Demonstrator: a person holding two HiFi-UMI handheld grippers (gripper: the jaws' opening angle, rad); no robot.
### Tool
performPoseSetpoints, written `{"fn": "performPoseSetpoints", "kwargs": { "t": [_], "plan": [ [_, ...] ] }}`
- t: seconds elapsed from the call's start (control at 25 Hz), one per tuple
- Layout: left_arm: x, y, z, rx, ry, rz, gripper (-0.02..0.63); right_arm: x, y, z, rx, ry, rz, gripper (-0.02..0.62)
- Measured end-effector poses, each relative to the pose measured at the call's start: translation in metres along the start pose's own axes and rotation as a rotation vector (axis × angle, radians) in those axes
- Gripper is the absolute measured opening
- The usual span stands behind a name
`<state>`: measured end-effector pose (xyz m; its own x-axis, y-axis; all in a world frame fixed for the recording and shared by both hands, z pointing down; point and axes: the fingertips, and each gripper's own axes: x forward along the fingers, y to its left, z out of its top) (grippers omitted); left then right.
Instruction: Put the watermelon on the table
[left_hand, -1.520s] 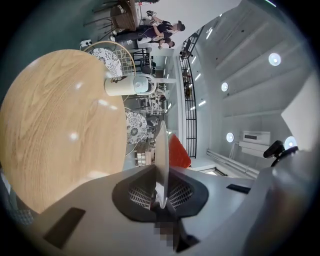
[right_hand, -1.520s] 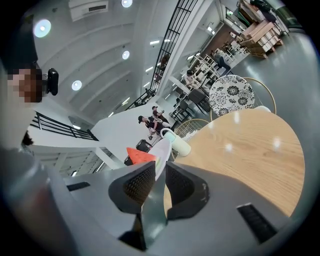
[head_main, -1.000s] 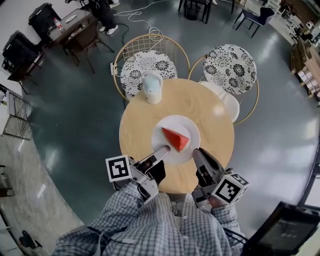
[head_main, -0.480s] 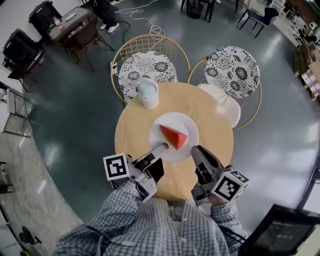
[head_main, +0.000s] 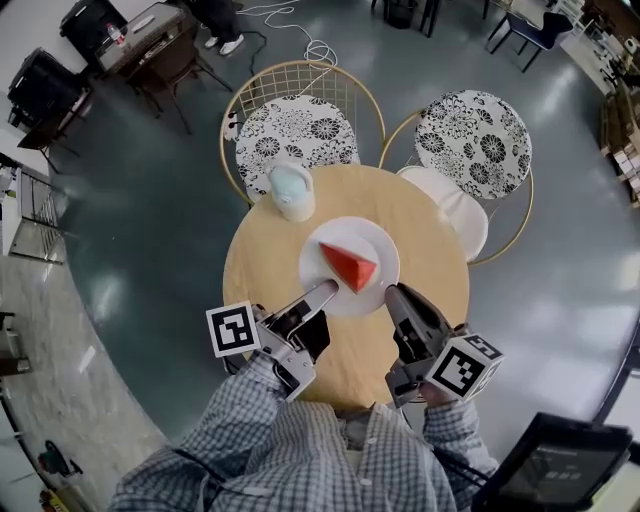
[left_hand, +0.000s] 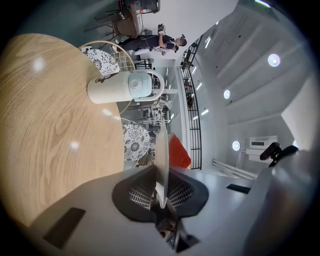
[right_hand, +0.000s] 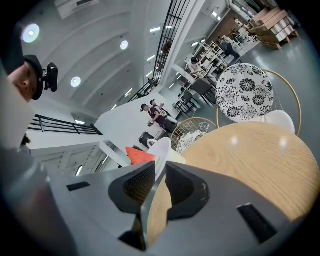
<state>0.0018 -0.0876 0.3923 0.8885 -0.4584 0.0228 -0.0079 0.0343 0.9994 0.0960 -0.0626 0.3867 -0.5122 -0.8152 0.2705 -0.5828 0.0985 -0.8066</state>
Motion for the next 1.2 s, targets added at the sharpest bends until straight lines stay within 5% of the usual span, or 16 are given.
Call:
{"fn": "performPoseSetpoints", "kwargs": {
  "t": [1.2],
  "plan": [
    [0.060, 0.051, 0.050, -0.027, -0.106, 0.011, 0.026, 0.063, -0.069, 0.038, -0.032, 0.083, -0.020, 0.061]
  ]
}}
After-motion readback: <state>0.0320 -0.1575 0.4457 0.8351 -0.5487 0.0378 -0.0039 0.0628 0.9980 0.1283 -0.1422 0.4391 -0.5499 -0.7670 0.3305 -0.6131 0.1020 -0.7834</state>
